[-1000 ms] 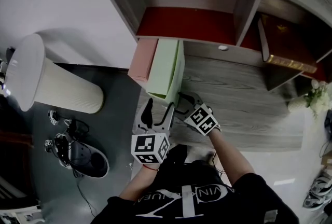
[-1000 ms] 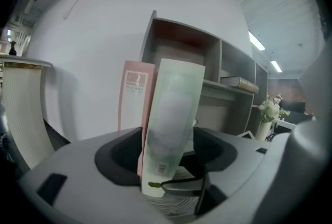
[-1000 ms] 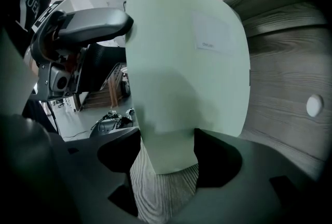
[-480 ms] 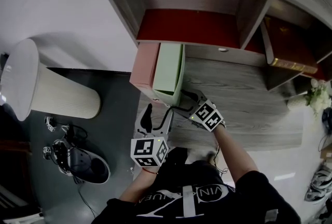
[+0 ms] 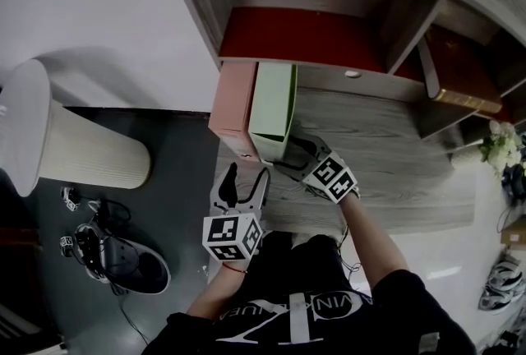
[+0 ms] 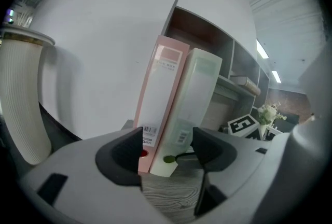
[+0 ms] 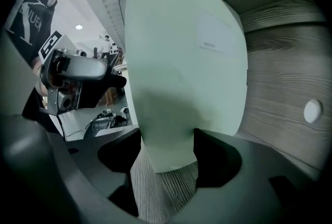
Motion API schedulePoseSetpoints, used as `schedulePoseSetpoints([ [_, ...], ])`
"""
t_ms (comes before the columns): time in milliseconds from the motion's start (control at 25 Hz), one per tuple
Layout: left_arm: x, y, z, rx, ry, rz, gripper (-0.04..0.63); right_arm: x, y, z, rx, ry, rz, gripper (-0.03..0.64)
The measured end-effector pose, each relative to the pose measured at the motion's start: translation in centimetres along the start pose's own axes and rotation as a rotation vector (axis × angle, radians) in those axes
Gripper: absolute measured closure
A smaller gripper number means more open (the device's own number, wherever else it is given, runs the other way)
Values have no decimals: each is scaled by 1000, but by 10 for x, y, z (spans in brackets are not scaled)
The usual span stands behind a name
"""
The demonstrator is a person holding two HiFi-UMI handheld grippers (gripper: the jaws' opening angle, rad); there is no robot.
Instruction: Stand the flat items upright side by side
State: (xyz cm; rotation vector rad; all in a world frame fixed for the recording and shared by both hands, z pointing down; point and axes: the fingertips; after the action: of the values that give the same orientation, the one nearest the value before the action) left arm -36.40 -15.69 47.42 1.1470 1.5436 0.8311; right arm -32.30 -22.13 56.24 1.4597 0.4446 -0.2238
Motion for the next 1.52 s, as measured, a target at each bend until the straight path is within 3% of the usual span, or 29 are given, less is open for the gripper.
schedulePoseSetpoints([
  [440, 13, 0, -19, 6, -18, 21, 296, -3, 7, 2, -51, 47, -32, 282],
  [640, 19, -3, -29, 5, -41, 40, 296, 8, -3, -3, -82, 82, 5, 290],
  [920, 21, -10, -14, 64, 23, 94, 306, 55, -14, 5, -158, 168, 76, 333],
  [1160, 34, -9, 9, 13, 56, 116, 442, 109, -12, -1, -201, 242, 118, 425],
  [1520, 66, -6, 44, -50, 53, 142, 531, 197, -18, -33, -171, 326, 192, 522],
])
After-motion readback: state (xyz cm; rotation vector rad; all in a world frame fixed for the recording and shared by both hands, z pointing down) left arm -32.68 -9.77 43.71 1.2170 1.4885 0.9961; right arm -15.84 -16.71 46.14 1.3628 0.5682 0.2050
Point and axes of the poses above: the fingertips, and each gripper's own axes: x backward along the fingers, z to its right, y out of its underside, and after that the axes turned 4 degrees about y, right-handed
